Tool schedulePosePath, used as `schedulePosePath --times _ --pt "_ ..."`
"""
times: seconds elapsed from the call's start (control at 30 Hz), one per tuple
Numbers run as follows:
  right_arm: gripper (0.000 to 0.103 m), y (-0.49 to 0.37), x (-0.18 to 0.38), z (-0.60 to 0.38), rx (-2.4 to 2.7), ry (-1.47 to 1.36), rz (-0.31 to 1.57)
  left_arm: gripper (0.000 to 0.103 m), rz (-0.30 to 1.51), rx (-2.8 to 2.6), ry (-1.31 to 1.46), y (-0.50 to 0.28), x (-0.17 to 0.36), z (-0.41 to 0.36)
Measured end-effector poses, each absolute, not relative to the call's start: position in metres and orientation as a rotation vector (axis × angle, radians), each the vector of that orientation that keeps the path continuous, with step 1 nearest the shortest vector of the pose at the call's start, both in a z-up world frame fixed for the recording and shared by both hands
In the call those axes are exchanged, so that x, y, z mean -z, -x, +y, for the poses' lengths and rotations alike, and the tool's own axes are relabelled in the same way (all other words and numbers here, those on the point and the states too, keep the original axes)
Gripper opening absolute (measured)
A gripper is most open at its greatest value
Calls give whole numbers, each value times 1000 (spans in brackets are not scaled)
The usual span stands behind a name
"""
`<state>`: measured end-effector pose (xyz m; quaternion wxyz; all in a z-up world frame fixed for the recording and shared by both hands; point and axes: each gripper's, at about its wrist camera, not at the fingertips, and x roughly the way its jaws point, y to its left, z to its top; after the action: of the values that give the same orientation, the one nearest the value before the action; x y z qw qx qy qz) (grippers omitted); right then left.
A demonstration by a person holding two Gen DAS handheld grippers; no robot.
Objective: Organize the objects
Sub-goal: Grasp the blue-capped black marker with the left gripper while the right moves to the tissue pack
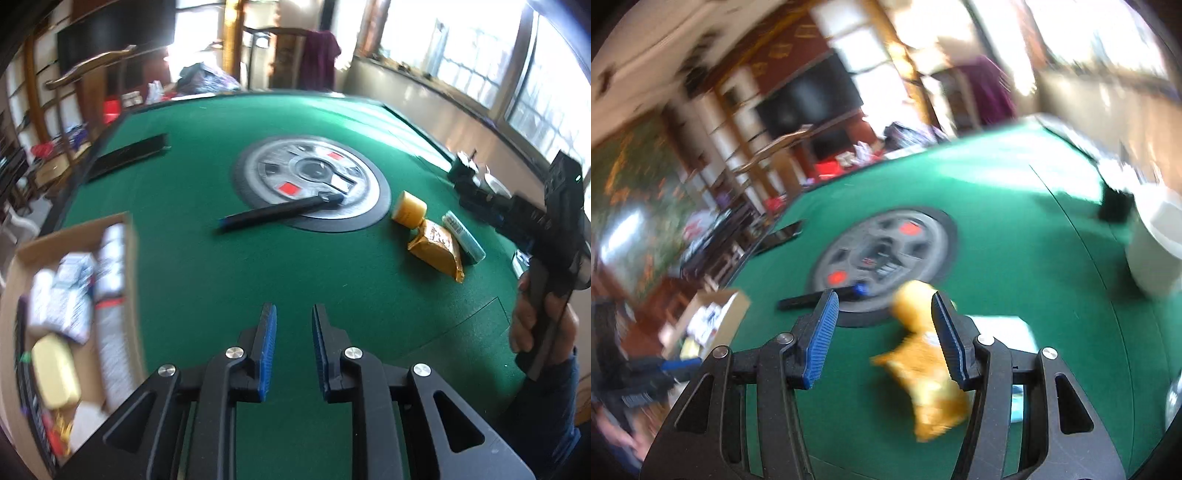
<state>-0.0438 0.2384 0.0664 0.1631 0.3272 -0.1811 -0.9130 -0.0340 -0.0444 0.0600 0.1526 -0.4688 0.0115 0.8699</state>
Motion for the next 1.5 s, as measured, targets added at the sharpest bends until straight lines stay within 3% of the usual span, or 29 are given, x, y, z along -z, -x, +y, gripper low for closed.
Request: schedulePosePath --times 0.2,0.37,0.57,0.73,0.9,1.07,1.37,1.5 --pt "53 48 -63 280 2574 -885 -795 19 167 -2424 1390 92 -38 -10" --pt "53 45 -63 286 2527 -861 -870 19 315 -2443 1375 129 -34 -6" --pt "53 43 -62 294 2485 -845 -940 20 326 -2400 1405 159 -29 -8" --pt "53 41 -61 299 2486 -839 -967 39 395 -2375 1387 163 -28 7" --pt "53 39 -61 299 2489 -846 -971 39 482 -2390 1386 167 -26 23" --pt "53 36 -61 302 2493 -840 -990 43 421 -2406 1319 166 -47 25" --pt "53 37 -61 304 2497 -848 -1000 46 208 -2374 1458 183 -24 5" --pt "53 38 -60 306 2488 -851 -1011 49 272 -2342 1472 170 -19 8"
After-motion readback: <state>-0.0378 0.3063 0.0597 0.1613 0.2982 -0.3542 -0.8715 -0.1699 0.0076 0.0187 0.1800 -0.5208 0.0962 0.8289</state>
